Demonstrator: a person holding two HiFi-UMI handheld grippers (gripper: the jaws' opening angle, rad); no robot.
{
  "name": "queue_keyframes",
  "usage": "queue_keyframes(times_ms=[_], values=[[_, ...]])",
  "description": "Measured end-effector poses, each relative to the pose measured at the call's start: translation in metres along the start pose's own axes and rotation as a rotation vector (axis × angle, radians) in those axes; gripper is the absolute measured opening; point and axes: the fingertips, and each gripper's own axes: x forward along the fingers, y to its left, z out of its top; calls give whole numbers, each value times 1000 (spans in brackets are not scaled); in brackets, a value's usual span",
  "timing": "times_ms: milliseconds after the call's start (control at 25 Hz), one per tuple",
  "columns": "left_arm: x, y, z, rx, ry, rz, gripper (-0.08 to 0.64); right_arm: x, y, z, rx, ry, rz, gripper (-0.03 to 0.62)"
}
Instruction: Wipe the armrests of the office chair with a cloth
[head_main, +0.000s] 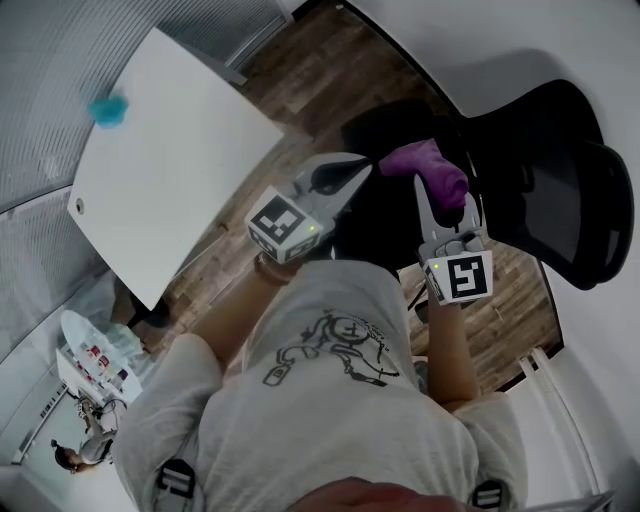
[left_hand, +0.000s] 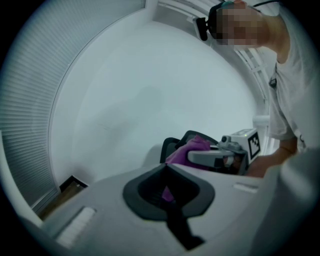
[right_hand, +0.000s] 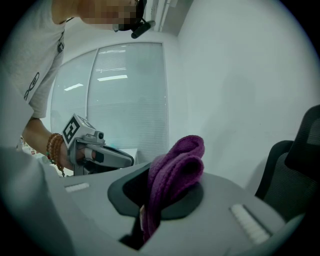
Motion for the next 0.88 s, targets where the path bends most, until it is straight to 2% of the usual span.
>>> queue_keyframes(times_ms=[880], values=[[17, 76, -72, -95, 25, 60, 0, 80, -2, -74, 2, 109, 61, 28]])
